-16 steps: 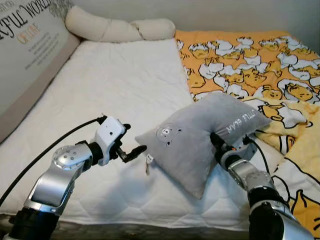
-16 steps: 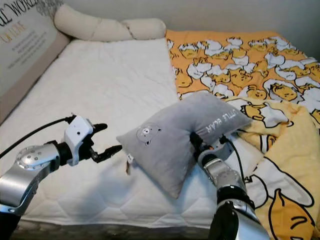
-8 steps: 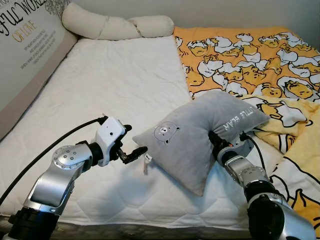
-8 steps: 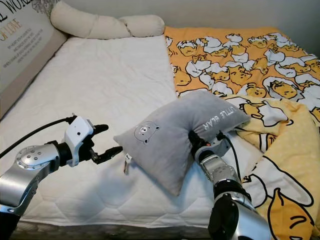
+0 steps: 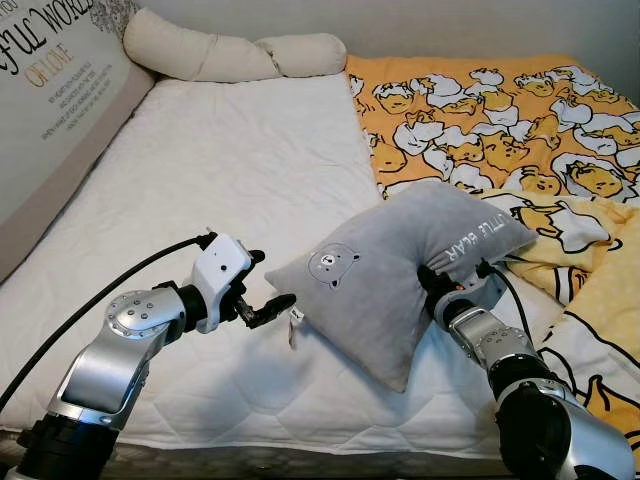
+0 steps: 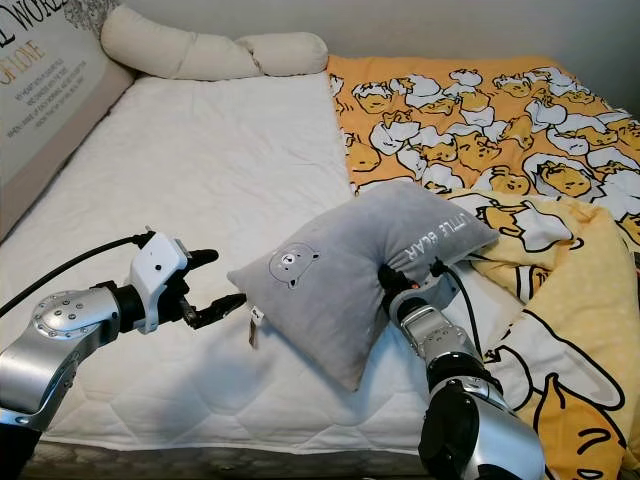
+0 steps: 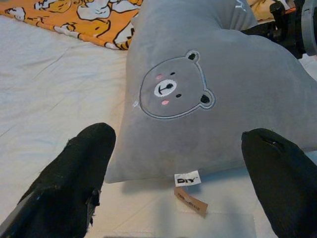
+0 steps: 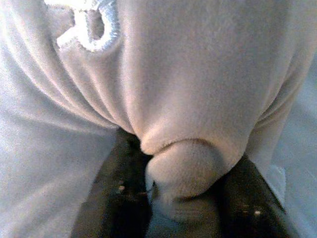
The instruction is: Clean up the room
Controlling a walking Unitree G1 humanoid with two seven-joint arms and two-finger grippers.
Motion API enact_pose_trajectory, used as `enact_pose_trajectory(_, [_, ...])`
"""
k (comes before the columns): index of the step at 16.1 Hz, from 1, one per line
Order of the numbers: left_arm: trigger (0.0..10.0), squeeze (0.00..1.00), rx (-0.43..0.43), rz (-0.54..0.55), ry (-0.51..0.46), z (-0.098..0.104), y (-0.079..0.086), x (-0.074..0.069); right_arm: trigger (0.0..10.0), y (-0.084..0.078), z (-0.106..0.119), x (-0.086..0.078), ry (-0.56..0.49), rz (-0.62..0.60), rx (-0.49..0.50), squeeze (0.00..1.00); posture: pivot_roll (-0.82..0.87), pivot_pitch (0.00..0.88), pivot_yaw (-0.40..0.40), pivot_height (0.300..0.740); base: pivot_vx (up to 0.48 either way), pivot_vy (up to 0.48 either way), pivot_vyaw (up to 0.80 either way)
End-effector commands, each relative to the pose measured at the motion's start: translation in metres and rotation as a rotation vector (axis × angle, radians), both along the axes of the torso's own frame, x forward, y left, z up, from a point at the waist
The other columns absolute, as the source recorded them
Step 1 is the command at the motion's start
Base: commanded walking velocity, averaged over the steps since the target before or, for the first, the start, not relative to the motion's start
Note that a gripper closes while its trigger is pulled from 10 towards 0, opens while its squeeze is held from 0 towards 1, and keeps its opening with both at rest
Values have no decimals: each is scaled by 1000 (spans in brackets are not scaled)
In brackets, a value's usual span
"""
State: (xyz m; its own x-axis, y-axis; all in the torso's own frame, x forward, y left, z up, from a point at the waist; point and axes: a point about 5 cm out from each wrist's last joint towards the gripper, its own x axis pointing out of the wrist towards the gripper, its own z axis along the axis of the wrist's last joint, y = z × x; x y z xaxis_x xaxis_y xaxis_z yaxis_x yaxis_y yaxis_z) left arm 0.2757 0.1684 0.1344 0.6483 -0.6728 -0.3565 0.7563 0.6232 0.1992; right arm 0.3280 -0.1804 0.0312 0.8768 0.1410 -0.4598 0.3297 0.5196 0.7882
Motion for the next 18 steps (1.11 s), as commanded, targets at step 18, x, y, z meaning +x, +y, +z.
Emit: enact_pose_trajectory(18, [10000,0,-415,786,-223,54,78,46,0,67,179,47,-572,596,195,0,65,0,22,740,0,0,0])
